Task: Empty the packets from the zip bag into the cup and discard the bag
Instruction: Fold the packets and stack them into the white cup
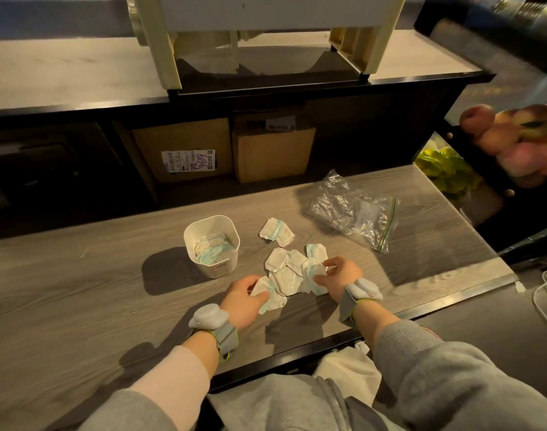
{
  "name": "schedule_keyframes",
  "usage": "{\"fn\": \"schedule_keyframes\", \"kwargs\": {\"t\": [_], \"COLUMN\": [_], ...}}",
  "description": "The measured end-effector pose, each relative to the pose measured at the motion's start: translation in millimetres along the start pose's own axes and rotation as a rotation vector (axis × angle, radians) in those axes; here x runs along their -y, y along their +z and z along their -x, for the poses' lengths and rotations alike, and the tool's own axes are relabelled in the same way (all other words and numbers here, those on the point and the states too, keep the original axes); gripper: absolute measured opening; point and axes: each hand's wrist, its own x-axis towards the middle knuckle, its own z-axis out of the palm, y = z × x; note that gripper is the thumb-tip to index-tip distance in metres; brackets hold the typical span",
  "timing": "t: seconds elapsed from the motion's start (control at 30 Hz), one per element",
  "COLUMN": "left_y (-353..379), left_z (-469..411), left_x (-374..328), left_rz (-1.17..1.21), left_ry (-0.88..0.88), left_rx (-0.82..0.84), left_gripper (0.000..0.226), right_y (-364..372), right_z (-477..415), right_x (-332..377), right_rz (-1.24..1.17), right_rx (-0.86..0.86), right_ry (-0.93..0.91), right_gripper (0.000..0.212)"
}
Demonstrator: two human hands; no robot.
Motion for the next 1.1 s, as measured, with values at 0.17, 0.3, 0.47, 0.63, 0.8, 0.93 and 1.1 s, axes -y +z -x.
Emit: {"fn": "schedule_keyframes", "kwargs": {"t": [0.17, 0.3, 0.47, 0.63, 0.8, 0.93, 1.1], "left_y": [5, 8, 9, 11, 10, 9, 8], "left_z": [2, 2, 0, 1, 7, 13, 12], "left_x": [0, 2, 3, -6, -15, -9, 2], "left_rz": [0.188, 0.323, 0.451, 0.693, 0.825, 0.685, 0.648], "left_ry": [-0.079, -0.150, -0.198, -0.184, -0.175, -0.141, -0.177], "left_rx": [-0.018, -0.033, -0.034, 0.049, 0.113, 0.174, 0.074], "left_gripper": [0.022, 0.020, 0.019, 0.023, 0.022, 0.020, 0.034], "right_y": [1, -1, -4, -2, 8, 13, 21], "right_z": [5, 9, 26, 47, 56, 59, 54], "right_x": [2, 0, 11, 26, 33, 36, 40], "right_rz": [0.088, 0.066, -0.477, -0.789, -0.701, -0.523, -0.389], "right_rx": [-0.005, -0.022, 0.136, 0.364, 0.352, 0.286, 0.262], "right_ry": [-0.063, -0.140, -0.075, -0.002, 0.013, -0.046, -0.086], "right_gripper": [0.027, 0.023, 0.027, 0.023, 0.027, 0.031, 0.031]}}
